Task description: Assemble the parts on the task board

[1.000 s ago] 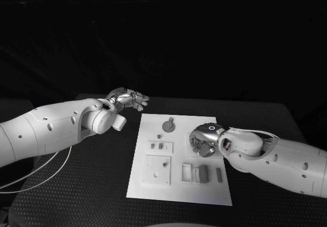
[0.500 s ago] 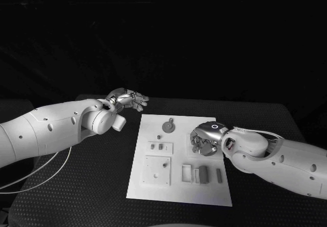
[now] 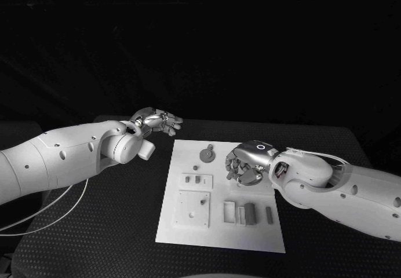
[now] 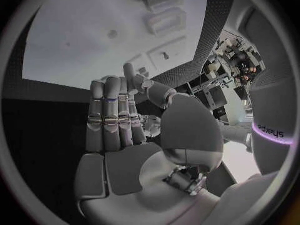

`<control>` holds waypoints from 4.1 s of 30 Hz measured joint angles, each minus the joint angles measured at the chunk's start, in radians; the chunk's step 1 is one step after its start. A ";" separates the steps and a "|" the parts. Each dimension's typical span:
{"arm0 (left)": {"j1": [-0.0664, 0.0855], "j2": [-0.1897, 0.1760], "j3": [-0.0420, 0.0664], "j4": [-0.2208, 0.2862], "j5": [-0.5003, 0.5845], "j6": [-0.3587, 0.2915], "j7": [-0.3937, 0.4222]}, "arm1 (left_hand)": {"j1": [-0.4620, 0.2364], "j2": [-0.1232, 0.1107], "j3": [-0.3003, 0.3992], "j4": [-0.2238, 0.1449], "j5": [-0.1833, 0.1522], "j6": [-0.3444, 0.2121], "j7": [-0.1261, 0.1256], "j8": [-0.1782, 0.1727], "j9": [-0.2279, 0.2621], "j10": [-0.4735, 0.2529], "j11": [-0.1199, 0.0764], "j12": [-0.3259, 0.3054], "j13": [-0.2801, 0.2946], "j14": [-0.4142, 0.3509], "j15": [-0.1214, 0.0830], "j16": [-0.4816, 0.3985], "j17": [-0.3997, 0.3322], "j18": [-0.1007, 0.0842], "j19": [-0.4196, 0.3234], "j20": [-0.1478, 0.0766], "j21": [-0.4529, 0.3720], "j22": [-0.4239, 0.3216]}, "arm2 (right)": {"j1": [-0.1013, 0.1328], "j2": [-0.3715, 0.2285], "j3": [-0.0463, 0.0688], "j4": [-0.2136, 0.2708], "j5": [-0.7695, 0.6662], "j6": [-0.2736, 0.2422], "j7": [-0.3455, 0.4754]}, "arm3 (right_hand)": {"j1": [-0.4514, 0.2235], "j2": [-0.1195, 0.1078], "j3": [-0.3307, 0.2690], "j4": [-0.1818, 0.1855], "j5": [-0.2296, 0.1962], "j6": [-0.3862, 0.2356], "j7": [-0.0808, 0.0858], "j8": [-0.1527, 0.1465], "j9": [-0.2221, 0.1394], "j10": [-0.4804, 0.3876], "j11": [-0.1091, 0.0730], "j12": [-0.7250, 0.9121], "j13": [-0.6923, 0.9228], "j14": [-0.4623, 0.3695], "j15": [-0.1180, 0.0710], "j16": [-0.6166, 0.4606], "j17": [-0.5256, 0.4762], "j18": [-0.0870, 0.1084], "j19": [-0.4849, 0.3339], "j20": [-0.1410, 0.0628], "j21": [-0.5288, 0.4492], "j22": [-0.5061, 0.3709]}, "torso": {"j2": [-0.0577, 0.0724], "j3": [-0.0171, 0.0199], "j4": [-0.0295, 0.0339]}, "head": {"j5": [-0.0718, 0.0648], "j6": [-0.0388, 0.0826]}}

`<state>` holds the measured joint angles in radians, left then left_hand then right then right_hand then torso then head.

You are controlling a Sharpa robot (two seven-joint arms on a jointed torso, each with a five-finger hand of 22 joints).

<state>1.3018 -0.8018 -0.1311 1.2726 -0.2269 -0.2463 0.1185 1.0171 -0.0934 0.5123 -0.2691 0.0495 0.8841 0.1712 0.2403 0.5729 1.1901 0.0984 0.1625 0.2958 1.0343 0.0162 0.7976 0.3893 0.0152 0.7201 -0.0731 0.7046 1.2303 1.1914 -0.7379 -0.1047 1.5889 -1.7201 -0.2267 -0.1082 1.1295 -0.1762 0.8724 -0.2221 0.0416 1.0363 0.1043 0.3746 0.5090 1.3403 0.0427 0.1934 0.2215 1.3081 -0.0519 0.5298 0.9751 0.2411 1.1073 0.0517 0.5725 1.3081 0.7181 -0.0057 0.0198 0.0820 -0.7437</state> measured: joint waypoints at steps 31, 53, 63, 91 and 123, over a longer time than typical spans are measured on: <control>0.000 0.025 0.000 -0.014 0.000 0.004 0.000 | -0.004 0.004 0.000 0.000 0.000 0.000 0.000 0.000 0.000 0.000 0.000 0.004 0.001 0.000 0.000 -0.004 0.003 0.000 0.000 0.000 0.000 0.002 | -0.148 0.251 -0.027 -0.074 -0.017 -0.003 0.020 | -0.003 -0.003 0.005 0.000 0.004 0.003 -0.003 0.000 0.000 0.000 0.000 0.000 0.003 0.001 0.002 0.000 0.005 0.000 0.001 0.002 0.004 0.000 | 0.000 -0.0007 0.0041 | 0.018 -0.006; 0.000 0.023 0.000 -0.014 0.001 0.007 0.000 | -0.004 0.004 0.000 0.000 0.000 0.000 0.000 0.000 0.000 0.000 0.000 0.004 0.000 0.000 0.000 -0.004 0.004 0.000 0.000 0.000 -0.004 0.002 | -0.156 0.254 -0.032 -0.101 -0.047 0.005 0.021 | -0.008 0.000 0.005 -0.001 0.004 0.001 -0.005 0.000 0.000 0.000 0.000 -0.001 0.005 0.001 0.002 0.000 0.006 0.000 0.000 0.004 0.004 0.000 | 0.000 -0.0006 0.0064 | 0.025 -0.013; 0.000 0.021 0.000 -0.015 0.001 0.009 -0.001 | -0.004 0.004 0.000 0.000 0.000 0.000 0.000 0.000 0.000 0.000 0.000 0.004 0.000 0.000 0.000 -0.004 0.004 0.000 0.000 0.000 -0.004 0.002 | -0.157 0.248 -0.034 -0.102 -0.047 0.018 0.023 | -0.004 0.004 0.007 -0.004 0.001 0.005 -0.005 -0.005 0.000 0.000 0.000 -0.002 0.006 0.001 0.003 0.000 0.007 0.000 0.000 0.004 0.004 0.000 | 0.000 -0.0003 0.0059 | 0.024 -0.013; 0.000 0.021 0.000 -0.014 0.001 0.012 -0.005 | -0.007 0.001 -0.003 0.003 0.000 0.000 0.000 0.000 0.000 0.000 0.000 0.004 0.000 0.000 0.000 -0.008 0.007 0.000 0.000 0.000 -0.004 0.003 | -0.152 0.274 -0.059 -0.107 -0.056 0.031 0.020 | -0.009 0.008 0.005 -0.006 0.000 -0.001 -0.003 -0.003 0.001 0.000 0.000 0.001 0.011 -0.001 0.001 0.000 0.010 0.000 0.000 0.004 0.004 0.000 | 0.000 -0.0010 0.0058 | 0.023 -0.021; 0.000 0.017 0.000 -0.025 0.004 0.019 -0.012 | -0.017 0.009 -0.008 0.008 0.000 -0.004 0.003 0.000 0.000 -0.007 0.000 0.007 0.001 0.000 0.000 -0.012 0.012 0.000 0.002 0.002 -0.008 0.005 | -0.154 0.259 -0.065 -0.102 -0.033 0.000 0.023 | -0.014 -0.094 -0.081 -0.050 0.013 -0.133 0.022 -0.090 -0.010 -0.147 0.057 -0.105 -0.003 -0.062 0.043 -0.021 0.024 0.013 -0.058 0.032 -0.024 0.002 | 0.000 0.0003 0.0064 | 0.019 -0.019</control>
<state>1.3018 -0.7846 -0.1312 1.2474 -0.2226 -0.2278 0.1066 0.9999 -0.0844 0.5046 -0.2614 0.0495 0.8800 0.1743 0.2403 0.5729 1.1830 0.0983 0.1698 0.2966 1.0343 0.0163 0.7860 0.4018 0.0151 0.7224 -0.0707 0.6967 1.2349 1.0376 -0.4792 -0.1694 1.4867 -1.7532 -0.2263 -0.0852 1.1151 -0.2699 0.7917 -0.2720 0.0545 0.9032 0.1267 0.2842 0.4986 1.1929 0.1002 0.0888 0.2190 1.2459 -0.0092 0.5088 0.9996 0.2545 1.0496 0.0838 0.5486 1.3097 0.7180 -0.0054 0.0263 0.1006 -0.7629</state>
